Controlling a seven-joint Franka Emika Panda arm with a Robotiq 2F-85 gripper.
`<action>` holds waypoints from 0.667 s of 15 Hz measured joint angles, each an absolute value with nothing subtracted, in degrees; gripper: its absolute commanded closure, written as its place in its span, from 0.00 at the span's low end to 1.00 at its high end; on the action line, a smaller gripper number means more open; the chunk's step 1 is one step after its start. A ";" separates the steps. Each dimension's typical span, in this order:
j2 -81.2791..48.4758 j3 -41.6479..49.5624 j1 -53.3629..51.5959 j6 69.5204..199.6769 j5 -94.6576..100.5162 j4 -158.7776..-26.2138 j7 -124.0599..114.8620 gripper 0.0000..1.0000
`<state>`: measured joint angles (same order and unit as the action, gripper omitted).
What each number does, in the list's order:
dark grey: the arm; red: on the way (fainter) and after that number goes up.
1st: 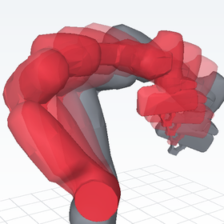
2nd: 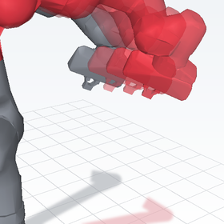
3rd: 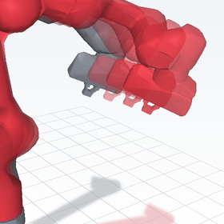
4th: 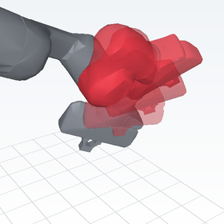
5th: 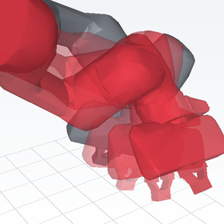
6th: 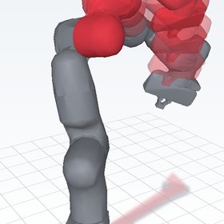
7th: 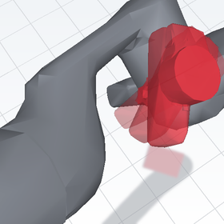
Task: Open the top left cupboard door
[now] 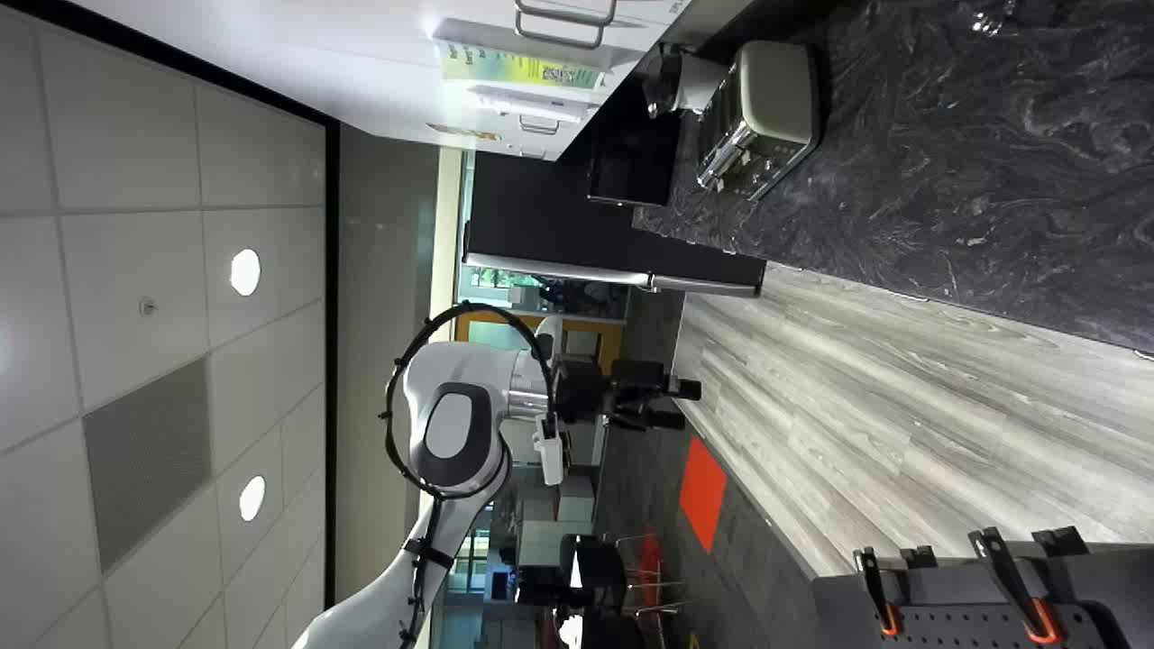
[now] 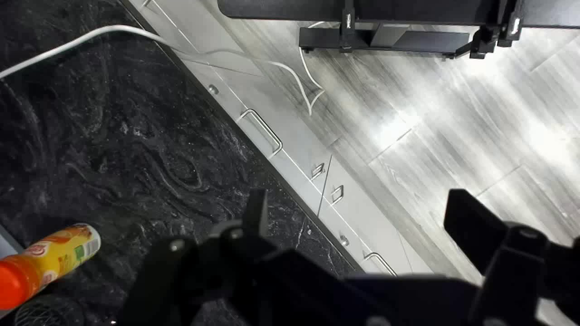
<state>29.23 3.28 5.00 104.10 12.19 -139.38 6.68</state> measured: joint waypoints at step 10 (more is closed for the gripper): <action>29.25 3.28 5.02 107.70 13.33 -139.38 5.35 0.00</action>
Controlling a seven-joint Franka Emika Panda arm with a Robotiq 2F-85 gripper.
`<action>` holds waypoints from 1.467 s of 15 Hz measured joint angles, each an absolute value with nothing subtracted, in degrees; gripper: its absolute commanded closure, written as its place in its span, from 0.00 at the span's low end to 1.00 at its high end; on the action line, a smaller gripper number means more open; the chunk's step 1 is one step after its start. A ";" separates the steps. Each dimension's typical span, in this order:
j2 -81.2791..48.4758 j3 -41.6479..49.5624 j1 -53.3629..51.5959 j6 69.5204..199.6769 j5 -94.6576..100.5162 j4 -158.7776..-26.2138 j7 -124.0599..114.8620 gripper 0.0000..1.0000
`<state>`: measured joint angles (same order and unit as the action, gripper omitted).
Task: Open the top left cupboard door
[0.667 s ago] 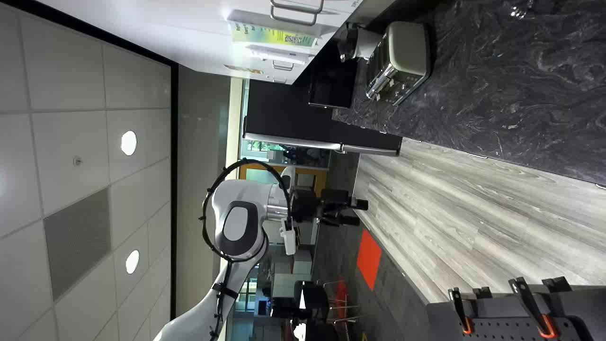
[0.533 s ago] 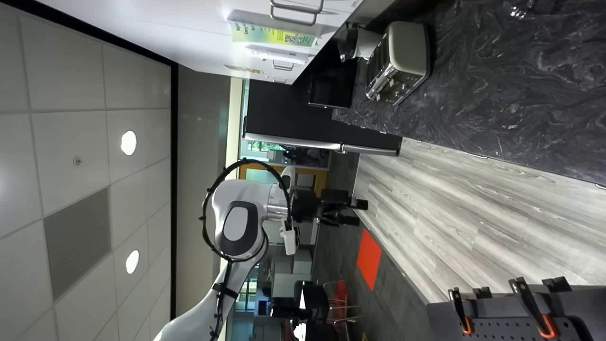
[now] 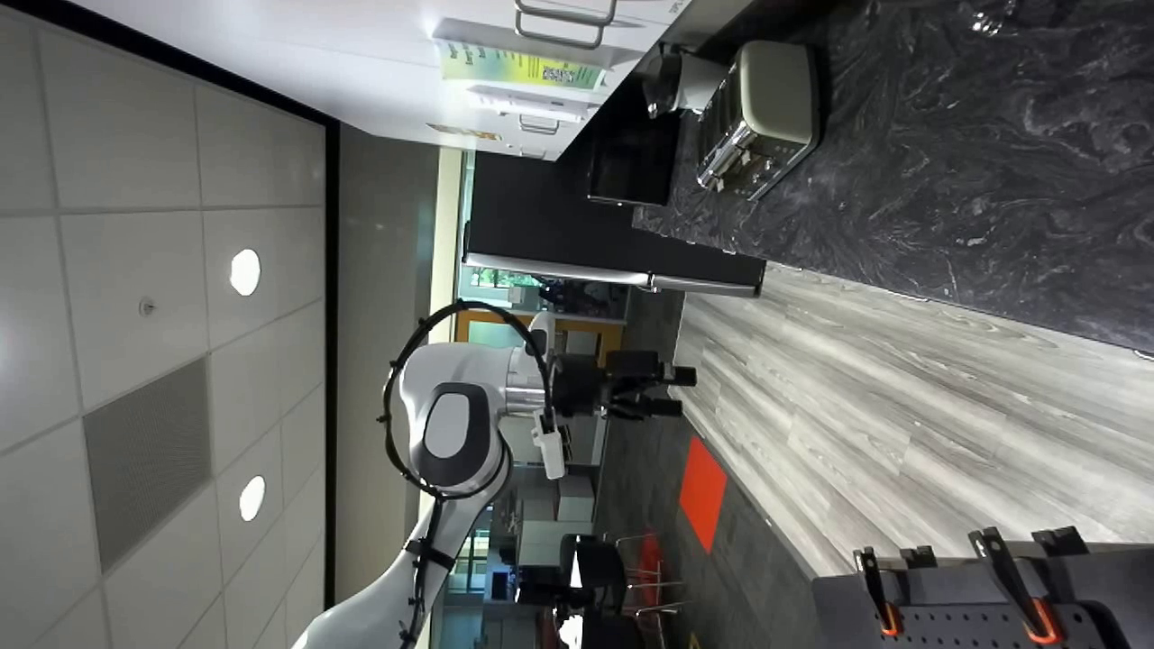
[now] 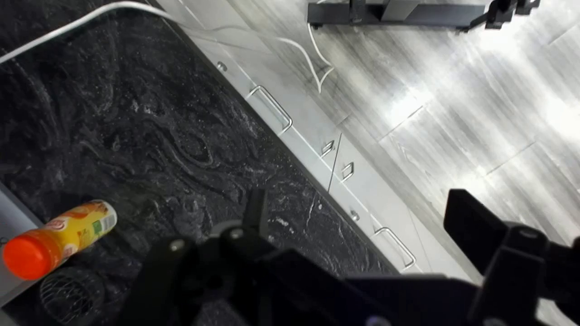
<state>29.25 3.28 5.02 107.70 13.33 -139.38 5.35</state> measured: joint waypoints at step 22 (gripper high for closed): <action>23.24 9.52 9.47 165.06 10.82 -139.01 1.53 0.00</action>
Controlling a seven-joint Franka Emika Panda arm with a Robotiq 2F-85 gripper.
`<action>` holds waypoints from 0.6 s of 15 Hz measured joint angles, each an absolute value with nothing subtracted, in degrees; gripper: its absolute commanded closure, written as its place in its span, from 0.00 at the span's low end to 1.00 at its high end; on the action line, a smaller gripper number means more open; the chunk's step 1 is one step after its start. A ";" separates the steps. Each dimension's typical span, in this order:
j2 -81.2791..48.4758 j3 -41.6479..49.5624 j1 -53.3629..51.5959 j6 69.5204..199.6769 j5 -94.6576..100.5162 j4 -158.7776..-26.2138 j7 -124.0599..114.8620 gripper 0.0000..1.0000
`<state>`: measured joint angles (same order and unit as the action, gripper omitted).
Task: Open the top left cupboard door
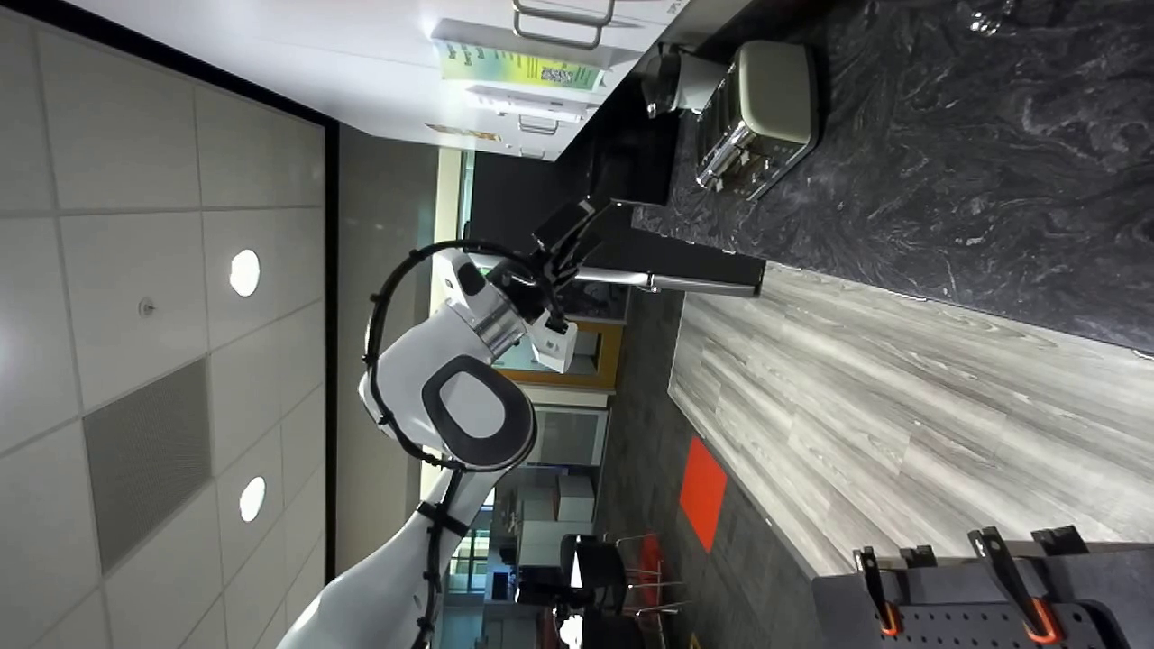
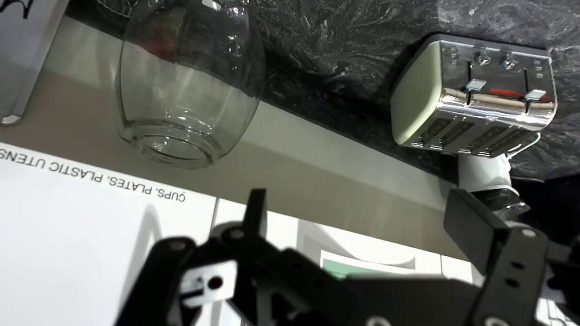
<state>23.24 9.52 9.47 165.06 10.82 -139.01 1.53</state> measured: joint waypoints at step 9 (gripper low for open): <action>19.16 9.68 9.91 173.50 7.91 -135.72 1.56 0.00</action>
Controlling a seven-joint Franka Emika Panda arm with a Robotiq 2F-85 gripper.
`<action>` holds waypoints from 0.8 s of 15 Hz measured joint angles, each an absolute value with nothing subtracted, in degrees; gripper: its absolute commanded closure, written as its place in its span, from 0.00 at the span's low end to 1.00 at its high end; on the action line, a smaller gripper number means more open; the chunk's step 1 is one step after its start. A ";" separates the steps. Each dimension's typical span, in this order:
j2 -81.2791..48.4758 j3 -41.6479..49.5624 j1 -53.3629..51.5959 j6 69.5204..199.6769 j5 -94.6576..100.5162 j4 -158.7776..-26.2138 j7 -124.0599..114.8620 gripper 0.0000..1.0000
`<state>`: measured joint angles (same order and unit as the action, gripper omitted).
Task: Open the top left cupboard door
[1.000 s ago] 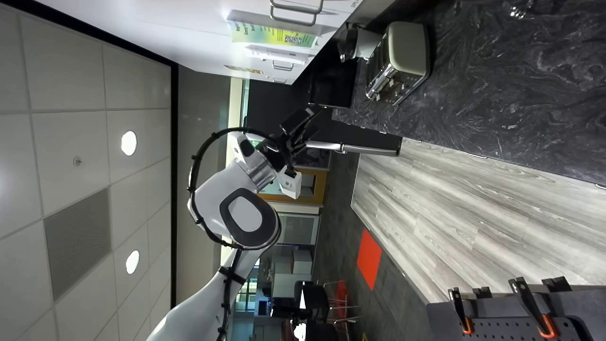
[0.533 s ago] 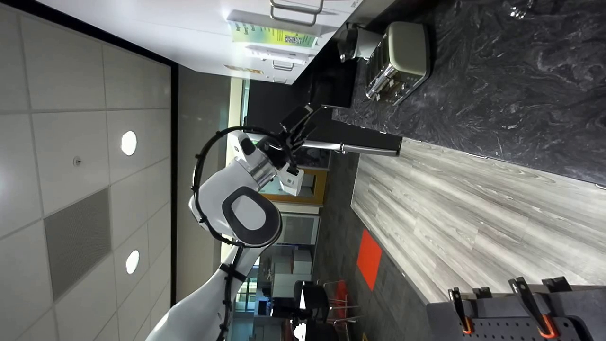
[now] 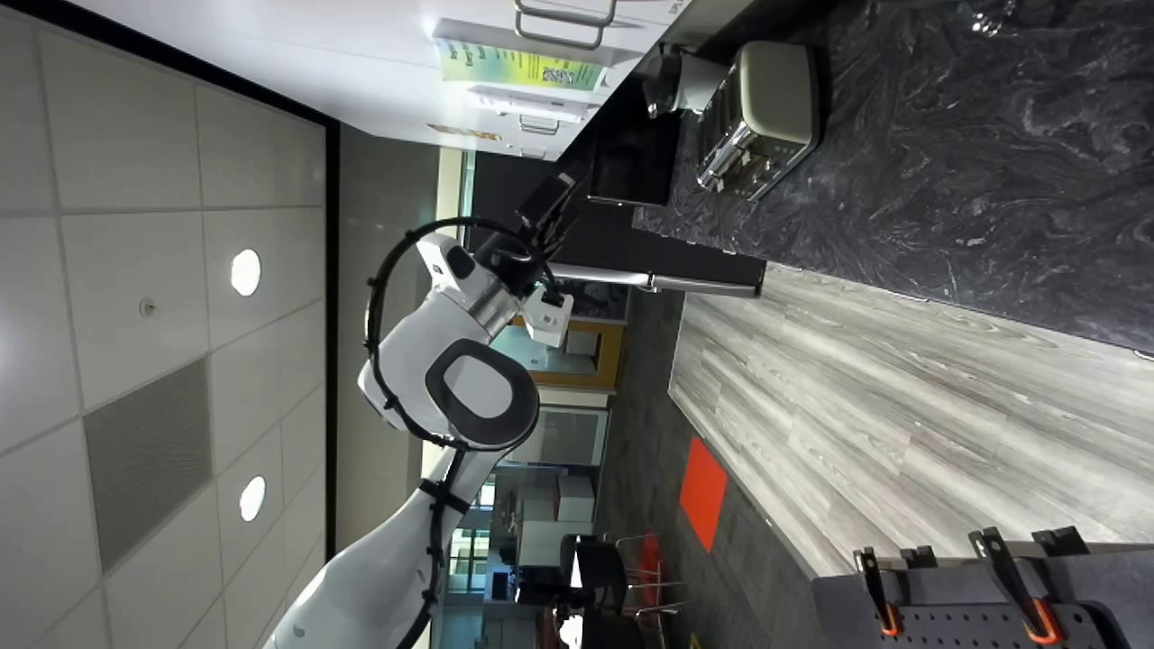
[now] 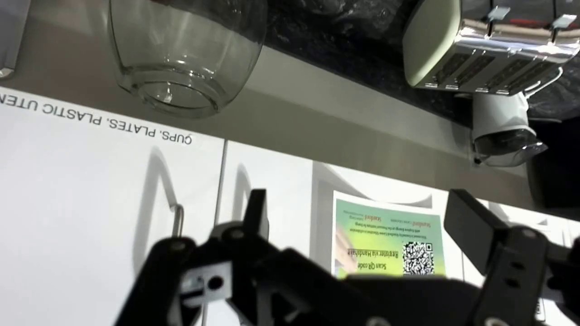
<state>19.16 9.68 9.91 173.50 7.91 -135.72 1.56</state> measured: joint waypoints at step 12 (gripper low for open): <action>5.49 22.45 -3.32 182.19 -5.13 -121.10 5.37 0.00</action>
